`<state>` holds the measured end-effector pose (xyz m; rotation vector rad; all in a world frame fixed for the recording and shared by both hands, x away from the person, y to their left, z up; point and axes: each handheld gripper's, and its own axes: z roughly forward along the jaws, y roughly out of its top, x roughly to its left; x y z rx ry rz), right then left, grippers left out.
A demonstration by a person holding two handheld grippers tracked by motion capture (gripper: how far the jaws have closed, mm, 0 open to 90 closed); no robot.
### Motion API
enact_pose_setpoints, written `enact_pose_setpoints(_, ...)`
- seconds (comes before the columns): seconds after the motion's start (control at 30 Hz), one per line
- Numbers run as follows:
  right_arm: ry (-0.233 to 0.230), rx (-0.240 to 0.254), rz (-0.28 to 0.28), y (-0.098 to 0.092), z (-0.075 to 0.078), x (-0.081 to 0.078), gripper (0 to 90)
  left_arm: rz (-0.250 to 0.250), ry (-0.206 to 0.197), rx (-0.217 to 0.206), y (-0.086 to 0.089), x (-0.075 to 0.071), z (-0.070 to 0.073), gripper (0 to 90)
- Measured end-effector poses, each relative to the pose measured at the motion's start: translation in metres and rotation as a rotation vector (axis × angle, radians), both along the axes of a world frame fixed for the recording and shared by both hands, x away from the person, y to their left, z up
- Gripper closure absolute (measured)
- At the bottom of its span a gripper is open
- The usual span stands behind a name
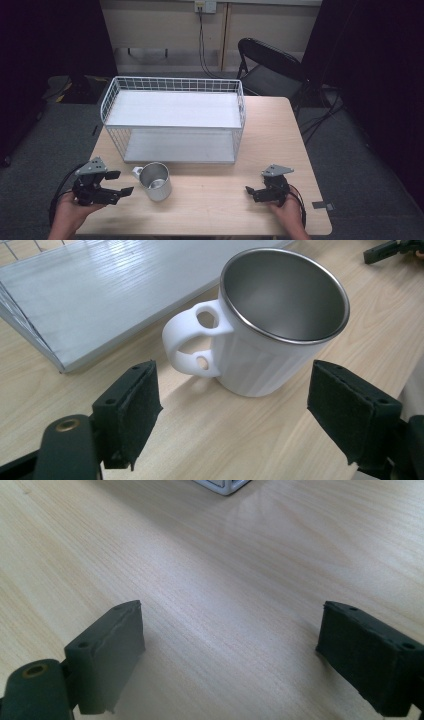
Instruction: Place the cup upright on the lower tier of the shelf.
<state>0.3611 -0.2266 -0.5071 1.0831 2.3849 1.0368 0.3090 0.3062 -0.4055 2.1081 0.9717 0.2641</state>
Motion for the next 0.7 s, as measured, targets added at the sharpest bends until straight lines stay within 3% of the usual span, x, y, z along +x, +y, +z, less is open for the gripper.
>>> enact_pose_setpoints(0.33, 0.0, 0.0, 0.0, 0.0, 0.0, 0.0, 10.5, -0.004, -0.019, -0.005, -0.006, 0.002, 0.007, 22.8)
enact_pose_setpoints(0.5, 0.0, 0.0, 0.0, 0.0, 0.0, 0.0, 10.5, -0.005, -0.051, -0.027, -0.011, 0.005, 0.015, 25.2)
enact_pose_setpoints(0.7, 0.0, 0.0, 0.001, 0.0, 0.0, 0.0, 10.4, -0.002, -0.048, -0.032, -0.02, 0.01, 0.016, 29.1)
